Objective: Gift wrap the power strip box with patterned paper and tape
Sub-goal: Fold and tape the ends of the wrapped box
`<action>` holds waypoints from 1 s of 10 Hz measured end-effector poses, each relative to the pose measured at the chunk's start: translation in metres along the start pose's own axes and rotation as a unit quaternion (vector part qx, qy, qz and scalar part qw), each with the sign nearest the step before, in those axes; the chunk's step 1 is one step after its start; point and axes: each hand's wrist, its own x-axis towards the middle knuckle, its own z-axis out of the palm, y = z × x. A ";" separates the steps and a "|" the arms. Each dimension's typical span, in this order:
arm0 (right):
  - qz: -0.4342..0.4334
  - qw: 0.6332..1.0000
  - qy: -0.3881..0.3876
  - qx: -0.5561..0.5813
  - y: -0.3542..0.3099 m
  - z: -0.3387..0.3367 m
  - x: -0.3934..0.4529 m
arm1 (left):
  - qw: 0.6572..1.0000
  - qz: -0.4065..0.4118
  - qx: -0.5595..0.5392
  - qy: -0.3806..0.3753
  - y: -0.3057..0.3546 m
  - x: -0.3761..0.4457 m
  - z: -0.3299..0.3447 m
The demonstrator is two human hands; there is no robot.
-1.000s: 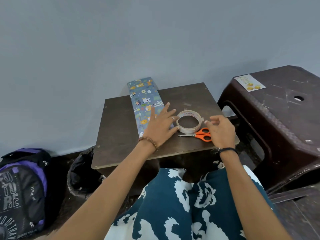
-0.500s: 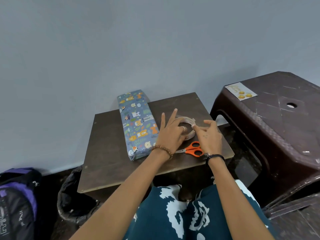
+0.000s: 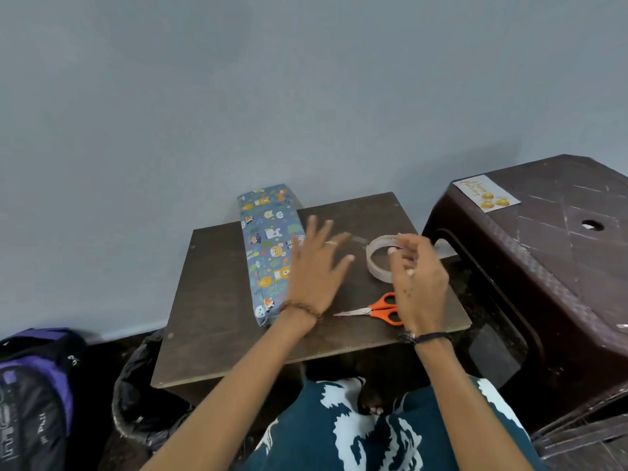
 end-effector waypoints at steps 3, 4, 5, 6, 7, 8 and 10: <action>0.053 0.950 -0.263 -0.160 -0.026 0.076 -0.036 | 0.878 -0.291 -0.378 0.050 -0.073 -0.027 -0.026; 0.096 0.957 -0.256 -0.099 -0.029 0.078 -0.036 | 0.844 -0.303 -0.437 0.071 -0.069 -0.023 -0.024; 0.152 0.958 -0.231 0.080 -0.037 0.068 -0.029 | 0.814 -0.300 -0.493 0.071 -0.068 -0.017 -0.033; 0.164 0.943 -0.190 0.219 -0.053 0.057 -0.022 | 0.781 -0.280 -0.558 0.036 -0.058 -0.013 -0.047; 0.132 0.928 -0.178 0.300 -0.071 0.041 -0.017 | 0.725 -0.230 -0.649 -0.015 -0.046 -0.010 -0.060; 0.115 0.914 -0.193 0.339 -0.082 0.022 -0.010 | 0.658 -0.232 -0.713 -0.067 -0.034 -0.022 -0.075; 0.226 0.883 -0.122 0.393 -0.074 0.004 0.003 | 0.549 -0.290 -0.779 -0.094 -0.010 -0.045 -0.098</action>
